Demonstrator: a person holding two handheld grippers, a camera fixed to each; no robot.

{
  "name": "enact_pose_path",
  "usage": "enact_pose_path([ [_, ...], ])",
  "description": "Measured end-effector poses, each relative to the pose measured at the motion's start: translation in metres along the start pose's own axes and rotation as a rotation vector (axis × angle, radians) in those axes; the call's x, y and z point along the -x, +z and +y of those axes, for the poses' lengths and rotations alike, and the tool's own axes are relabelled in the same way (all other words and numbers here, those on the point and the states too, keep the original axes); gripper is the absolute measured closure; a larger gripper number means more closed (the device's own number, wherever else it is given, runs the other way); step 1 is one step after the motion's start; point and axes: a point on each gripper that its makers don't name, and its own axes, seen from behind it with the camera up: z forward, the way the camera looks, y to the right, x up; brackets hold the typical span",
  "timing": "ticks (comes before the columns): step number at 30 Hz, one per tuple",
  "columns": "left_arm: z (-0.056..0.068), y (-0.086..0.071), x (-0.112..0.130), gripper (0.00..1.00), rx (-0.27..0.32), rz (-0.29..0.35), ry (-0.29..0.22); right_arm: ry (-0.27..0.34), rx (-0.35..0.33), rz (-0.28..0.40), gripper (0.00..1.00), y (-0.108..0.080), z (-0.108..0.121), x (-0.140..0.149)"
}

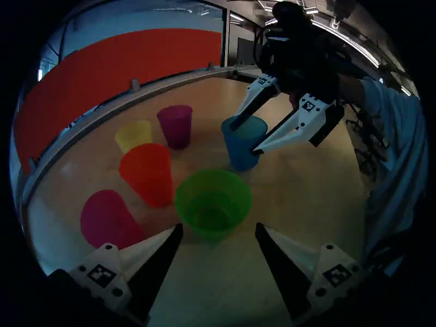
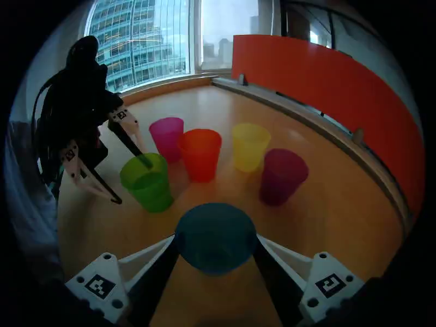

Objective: Pour water

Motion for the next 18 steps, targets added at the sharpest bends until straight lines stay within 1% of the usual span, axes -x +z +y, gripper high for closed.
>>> enact_pose_path([
  [8,-0.0017,-0.0031,0.0036,0.01,-0.009,0.001,-0.011,0.007,0.002,0.001,0.08,0.0017,-0.0025,0.006],
  [14,-0.0001,-0.0018,0.0057,0.01,-0.005,-0.008,-0.005,0.014,0.003,0.001,0.08,0.0021,-0.0031,0.0083],
  [16,0.0002,-0.001,0.0062,0.01,-0.005,-0.011,-0.002,0.015,0.005,0.0,0.07,0.0022,-0.0032,0.0085],
  [18,0.0008,-0.0005,0.0063,0.01,-0.004,-0.011,0.0,0.016,0.004,-0.001,0.03,0.0022,-0.0038,0.0089],
])
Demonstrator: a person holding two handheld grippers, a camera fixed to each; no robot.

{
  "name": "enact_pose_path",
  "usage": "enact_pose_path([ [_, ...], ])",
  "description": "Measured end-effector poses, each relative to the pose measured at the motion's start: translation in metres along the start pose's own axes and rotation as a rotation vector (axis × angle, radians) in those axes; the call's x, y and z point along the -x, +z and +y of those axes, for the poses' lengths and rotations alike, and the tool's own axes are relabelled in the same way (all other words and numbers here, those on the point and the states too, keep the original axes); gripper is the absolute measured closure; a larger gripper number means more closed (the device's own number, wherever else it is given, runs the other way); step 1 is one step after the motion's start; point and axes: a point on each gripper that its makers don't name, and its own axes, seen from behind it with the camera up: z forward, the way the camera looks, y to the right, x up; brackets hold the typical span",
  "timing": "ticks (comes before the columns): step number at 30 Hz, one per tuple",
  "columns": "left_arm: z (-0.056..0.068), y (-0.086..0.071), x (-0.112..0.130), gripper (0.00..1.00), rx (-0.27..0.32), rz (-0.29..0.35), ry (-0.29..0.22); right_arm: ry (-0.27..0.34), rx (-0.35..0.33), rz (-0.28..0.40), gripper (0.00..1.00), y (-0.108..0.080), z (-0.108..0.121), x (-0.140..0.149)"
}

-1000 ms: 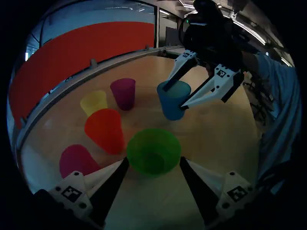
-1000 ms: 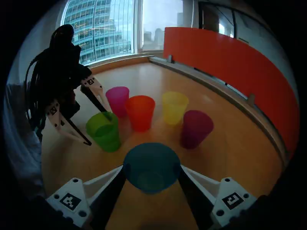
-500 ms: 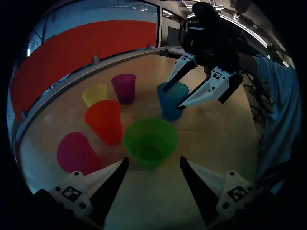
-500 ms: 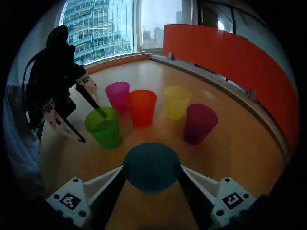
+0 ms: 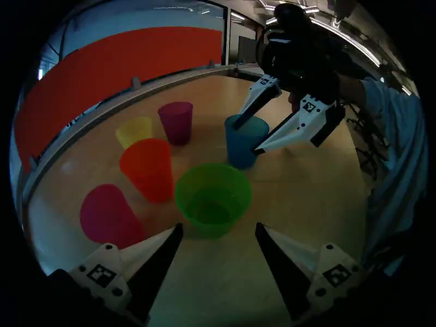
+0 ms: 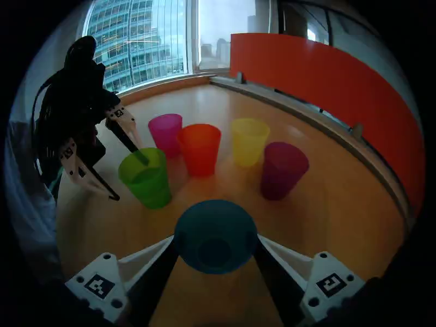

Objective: Pour water

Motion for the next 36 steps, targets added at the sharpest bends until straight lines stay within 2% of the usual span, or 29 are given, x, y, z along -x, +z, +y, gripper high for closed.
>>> enact_pose_path([
  [5,0.001,-0.001,0.0,0.01,0.004,0.003,-0.006,0.009,-0.005,-0.001,0.0,-0.001,-0.002,0.002],
  [13,-0.006,-0.009,0.002,0.01,-0.016,0.01,-0.017,0.02,0.004,0.007,0.0,-0.01,-0.003,0.008],
  [29,-0.012,-0.032,0.016,0.01,-0.066,0.007,-0.036,0.031,0.059,0.024,0.0,-0.046,-0.002,0.029],
  [36,-0.019,-0.044,0.018,0.01,-0.103,0.015,-0.049,0.035,0.088,0.035,0.0,-0.058,0.0,0.033],
])
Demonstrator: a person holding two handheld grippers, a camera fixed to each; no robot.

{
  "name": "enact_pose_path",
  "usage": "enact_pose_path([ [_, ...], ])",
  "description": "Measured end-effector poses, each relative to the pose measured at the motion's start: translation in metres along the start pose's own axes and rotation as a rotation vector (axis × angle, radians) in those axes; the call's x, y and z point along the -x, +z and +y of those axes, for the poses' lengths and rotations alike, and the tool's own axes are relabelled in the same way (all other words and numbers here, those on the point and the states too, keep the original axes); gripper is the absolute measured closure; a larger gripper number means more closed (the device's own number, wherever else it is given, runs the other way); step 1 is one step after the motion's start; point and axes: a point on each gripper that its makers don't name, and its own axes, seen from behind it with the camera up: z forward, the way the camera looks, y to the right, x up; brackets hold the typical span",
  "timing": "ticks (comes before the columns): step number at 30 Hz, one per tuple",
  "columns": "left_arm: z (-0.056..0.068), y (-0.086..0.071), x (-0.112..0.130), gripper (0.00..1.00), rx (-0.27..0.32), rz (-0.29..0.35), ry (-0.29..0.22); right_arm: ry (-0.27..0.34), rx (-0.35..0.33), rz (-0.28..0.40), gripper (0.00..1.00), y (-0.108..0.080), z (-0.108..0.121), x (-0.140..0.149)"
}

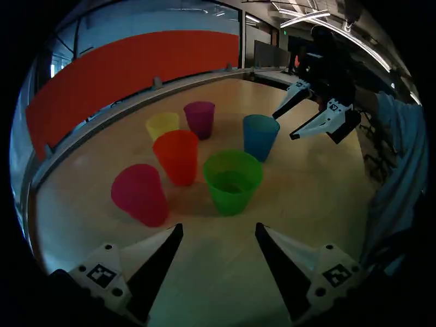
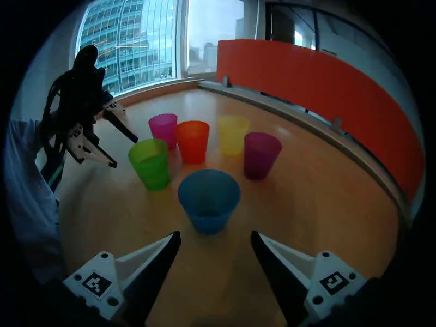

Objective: Pour water

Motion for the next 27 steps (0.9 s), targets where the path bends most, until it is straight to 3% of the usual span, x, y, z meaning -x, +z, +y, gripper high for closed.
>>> enact_pose_path([
  [5,-0.006,-0.007,0.001,0.01,-0.033,0.018,-0.027,0.009,0.033,0.018,0.0,-0.006,0.003,0.002],
  [11,-0.025,-0.018,0.005,0.01,-0.111,0.048,-0.082,0.028,0.099,0.04,0.0,-0.013,0.011,0.01],
  [17,-0.047,-0.031,0.002,0.01,-0.204,0.107,-0.136,0.074,0.187,0.086,0.0,-0.023,0.028,0.008],
  [27,-0.066,-0.047,-0.008,0.01,-0.311,0.213,-0.185,0.135,0.326,0.186,0.0,-0.045,0.059,-0.003],
])
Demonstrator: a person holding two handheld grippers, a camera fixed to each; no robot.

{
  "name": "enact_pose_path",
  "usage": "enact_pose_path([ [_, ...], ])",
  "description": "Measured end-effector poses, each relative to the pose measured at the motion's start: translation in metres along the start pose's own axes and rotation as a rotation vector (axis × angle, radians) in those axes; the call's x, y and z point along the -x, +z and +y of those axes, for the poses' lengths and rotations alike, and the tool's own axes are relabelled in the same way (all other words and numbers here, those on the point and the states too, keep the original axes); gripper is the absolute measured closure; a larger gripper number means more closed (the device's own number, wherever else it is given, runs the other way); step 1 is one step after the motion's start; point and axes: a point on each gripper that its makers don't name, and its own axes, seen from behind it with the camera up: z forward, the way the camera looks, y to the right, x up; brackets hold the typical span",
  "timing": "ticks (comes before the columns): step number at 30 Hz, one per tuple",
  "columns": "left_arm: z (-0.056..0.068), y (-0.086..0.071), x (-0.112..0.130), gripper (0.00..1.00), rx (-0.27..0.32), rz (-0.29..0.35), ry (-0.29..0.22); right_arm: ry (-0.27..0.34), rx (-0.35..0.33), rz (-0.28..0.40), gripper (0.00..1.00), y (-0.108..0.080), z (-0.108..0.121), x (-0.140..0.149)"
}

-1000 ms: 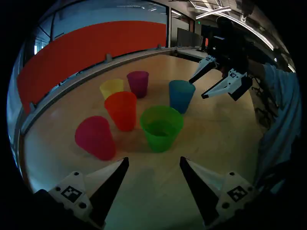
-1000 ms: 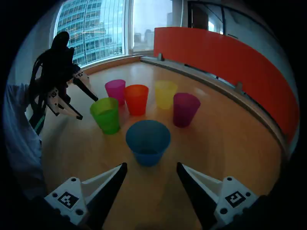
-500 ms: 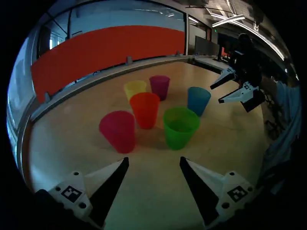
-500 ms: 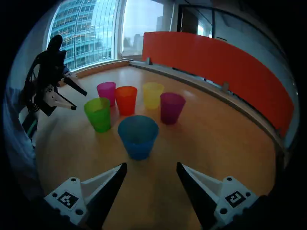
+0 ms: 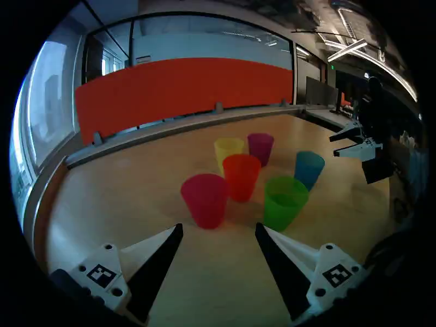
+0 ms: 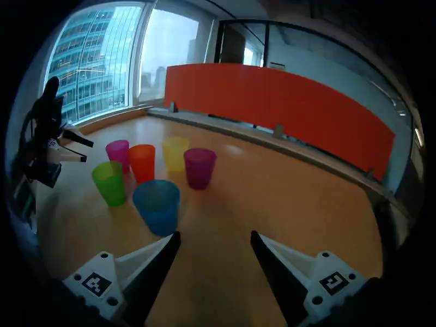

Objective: Pour water

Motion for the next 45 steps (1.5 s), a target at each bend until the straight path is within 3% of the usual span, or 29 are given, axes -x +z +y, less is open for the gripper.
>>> enact_pose_path([
  [8,-0.032,-0.017,-0.024,0.01,-0.129,0.14,-0.057,0.073,0.15,0.152,0.0,-0.008,0.031,-0.033],
  [15,-0.052,-0.038,-0.045,0.01,-0.225,0.26,-0.09,0.127,0.255,0.262,0.0,-0.021,0.052,-0.054],
  [26,-0.062,-0.065,-0.085,0.01,-0.32,0.418,-0.111,0.199,0.43,0.43,0.0,-0.049,0.083,-0.079],
  [35,-0.068,-0.076,-0.108,0.01,-0.389,0.508,-0.105,0.208,0.553,0.486,0.0,-0.071,0.098,-0.077],
  [45,-0.072,-0.089,-0.127,0.01,-0.432,0.594,-0.118,0.238,0.581,0.562,0.0,-0.088,0.095,-0.087],
])
